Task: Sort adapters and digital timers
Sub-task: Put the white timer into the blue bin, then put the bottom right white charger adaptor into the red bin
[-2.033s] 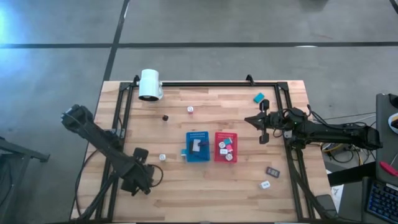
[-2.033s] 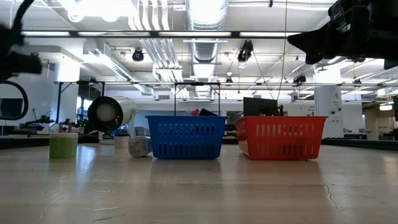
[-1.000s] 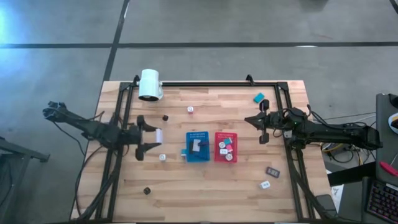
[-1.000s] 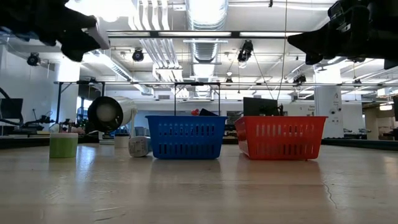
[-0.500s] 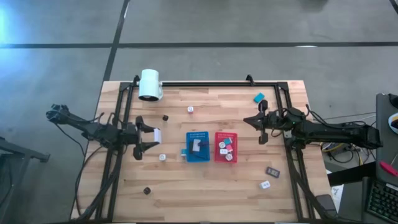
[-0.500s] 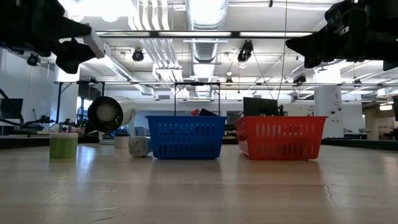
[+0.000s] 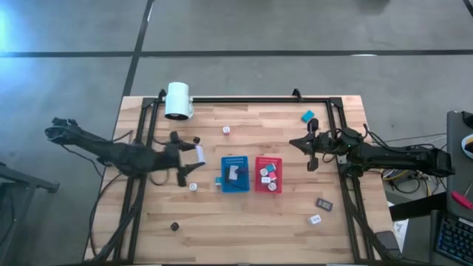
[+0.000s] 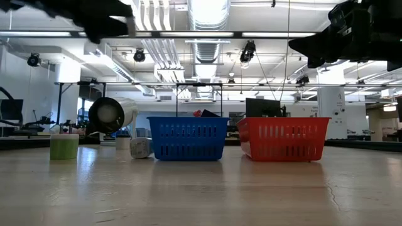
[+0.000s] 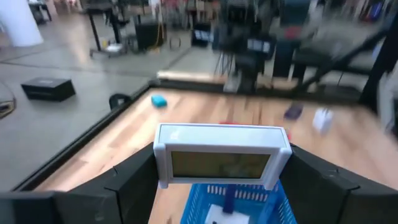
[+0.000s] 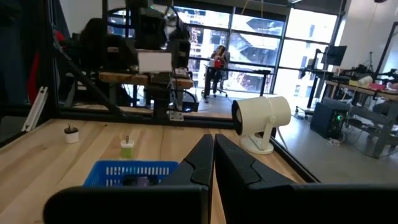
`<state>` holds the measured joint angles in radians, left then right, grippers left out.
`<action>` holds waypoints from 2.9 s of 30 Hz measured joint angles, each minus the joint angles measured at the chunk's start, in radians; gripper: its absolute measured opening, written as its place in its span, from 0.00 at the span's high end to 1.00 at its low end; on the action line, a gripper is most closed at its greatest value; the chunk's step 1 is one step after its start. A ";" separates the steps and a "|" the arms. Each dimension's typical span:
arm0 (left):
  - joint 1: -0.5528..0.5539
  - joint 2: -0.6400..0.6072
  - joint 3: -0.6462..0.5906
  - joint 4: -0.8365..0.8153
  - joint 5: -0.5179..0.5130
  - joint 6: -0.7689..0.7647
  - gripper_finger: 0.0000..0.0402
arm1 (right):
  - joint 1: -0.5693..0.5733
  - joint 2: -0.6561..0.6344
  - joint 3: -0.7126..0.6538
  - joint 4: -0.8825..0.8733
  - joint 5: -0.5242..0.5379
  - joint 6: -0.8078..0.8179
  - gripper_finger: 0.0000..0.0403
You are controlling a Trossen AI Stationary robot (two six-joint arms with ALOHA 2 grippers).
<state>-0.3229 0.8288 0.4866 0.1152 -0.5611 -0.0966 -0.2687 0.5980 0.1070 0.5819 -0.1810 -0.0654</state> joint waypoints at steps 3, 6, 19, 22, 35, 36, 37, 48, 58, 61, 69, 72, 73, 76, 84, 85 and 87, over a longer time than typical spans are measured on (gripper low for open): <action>0.029 0.191 0.124 -0.086 0.033 0.011 0.29 | 0.000 0.000 0.000 0.000 0.000 0.004 0.98; 0.062 0.382 0.235 -0.176 0.075 0.010 0.29 | 0.000 0.001 0.000 -0.001 0.000 0.006 0.98; 0.180 0.910 0.507 -0.288 0.372 0.043 0.29 | 0.000 0.002 0.000 -0.008 0.000 0.002 0.98; 0.185 0.940 0.537 -0.318 0.372 0.049 0.29 | 0.000 0.002 0.000 -0.008 0.000 0.002 0.98; 0.185 0.951 0.566 -0.342 0.382 0.038 0.05 | 0.000 0.001 0.000 -0.010 -0.001 0.006 0.98; 0.185 0.950 0.566 -0.344 0.382 0.038 0.04 | 0.000 0.001 0.000 -0.010 -0.001 0.006 0.98; 0.185 0.948 0.566 -0.346 0.382 0.041 0.03 | 0.000 0.001 0.000 -0.010 -0.001 0.006 0.98; 0.188 0.620 0.517 -0.251 0.383 0.210 0.07 | 0.000 0.001 0.000 -0.011 -0.002 0.002 0.98; 0.278 0.163 0.181 0.148 0.416 0.386 0.48 | 0.000 0.002 0.000 -0.011 -0.002 -0.014 0.98; 0.363 0.077 0.038 0.208 0.424 0.392 0.70 | 0.000 0.002 0.000 -0.011 -0.002 -0.024 0.98; 0.623 -0.026 -0.205 0.247 0.515 0.300 0.97 | 0.000 0.002 -0.001 -0.003 -0.002 -0.032 0.98; 0.697 -0.041 -0.229 0.243 0.587 0.246 0.99 | 0.000 0.002 0.000 0.001 -0.001 -0.027 0.98; 0.714 -0.043 -0.233 0.222 0.608 0.229 0.99 | 0.000 0.002 -0.001 0.000 -0.001 -0.026 0.98; 0.739 -0.039 -0.234 0.154 0.622 0.204 0.99 | 0.000 0.002 -0.001 0.001 -0.001 -0.024 0.98; 0.741 -0.026 -0.234 0.105 0.618 0.209 0.99 | 0.000 0.002 -0.001 -0.004 0.000 -0.043 0.98; 0.741 -0.027 -0.234 0.105 0.618 0.212 0.99 | 0.000 0.002 -0.001 -0.007 0.000 -0.044 0.98; 0.741 -0.027 -0.234 0.107 0.617 0.220 0.99 | 0.000 0.002 -0.001 -0.014 0.000 -0.054 0.98</action>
<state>0.4179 0.8021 0.2527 0.2224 0.0562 0.1236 -0.2689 0.5995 0.1062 0.5680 -0.1814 -0.1197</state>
